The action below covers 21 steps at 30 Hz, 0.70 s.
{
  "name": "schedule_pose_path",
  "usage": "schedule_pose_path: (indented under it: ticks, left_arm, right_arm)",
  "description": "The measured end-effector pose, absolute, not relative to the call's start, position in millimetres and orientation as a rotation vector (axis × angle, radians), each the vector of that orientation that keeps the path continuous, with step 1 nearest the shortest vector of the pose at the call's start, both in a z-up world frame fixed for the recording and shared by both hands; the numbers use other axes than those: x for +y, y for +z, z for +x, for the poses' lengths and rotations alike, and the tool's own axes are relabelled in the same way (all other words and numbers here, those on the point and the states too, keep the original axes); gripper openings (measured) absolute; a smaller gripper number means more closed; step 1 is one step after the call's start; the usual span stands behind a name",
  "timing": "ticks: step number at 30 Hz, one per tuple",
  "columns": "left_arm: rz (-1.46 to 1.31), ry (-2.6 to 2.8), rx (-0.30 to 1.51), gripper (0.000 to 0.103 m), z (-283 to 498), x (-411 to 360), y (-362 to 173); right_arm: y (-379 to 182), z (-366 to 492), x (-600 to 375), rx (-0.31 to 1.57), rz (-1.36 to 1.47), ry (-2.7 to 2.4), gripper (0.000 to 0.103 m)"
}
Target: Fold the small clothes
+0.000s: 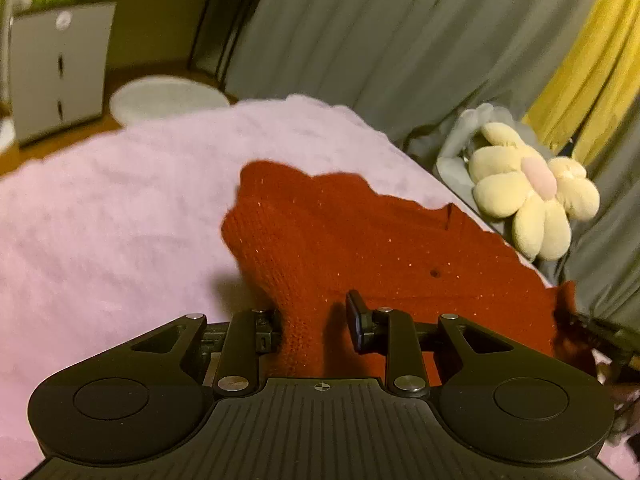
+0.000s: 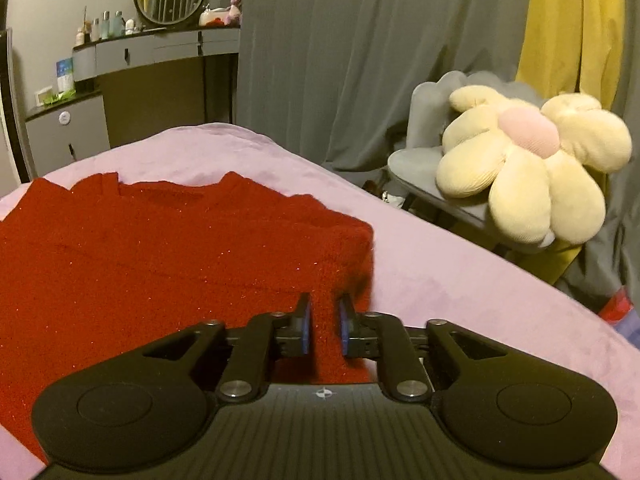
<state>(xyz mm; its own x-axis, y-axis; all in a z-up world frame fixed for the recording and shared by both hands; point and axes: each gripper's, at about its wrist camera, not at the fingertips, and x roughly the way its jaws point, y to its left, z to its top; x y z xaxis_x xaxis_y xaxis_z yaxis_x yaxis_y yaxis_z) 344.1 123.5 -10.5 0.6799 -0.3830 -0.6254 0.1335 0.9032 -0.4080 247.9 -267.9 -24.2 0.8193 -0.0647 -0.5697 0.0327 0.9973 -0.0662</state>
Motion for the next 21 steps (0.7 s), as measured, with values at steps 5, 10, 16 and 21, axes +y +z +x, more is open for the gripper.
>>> schedule_pose_path:
  ticks: [5,10,16,21]
  left_arm:
    - [-0.261,-0.264,0.757,0.009,334.9,118.6,-3.4]
    - [-0.216,-0.305,0.505,0.009,310.9,119.5,68.8]
    - [-0.180,-0.171,0.387,0.010,353.8,103.9,99.3]
    - [-0.136,-0.037,0.417,0.010,392.6,83.8,64.3]
  right_arm:
    - [-26.2,252.3,-263.1,0.615,-0.098,-0.068,0.008]
    - [10.8,235.9,-253.2,0.443,-0.200,-0.097,0.007]
    - [44.3,273.0,-248.6,0.319,-0.197,-0.244,0.007]
    - [32.3,311.0,-234.9,0.312,-0.251,-0.285,0.007]
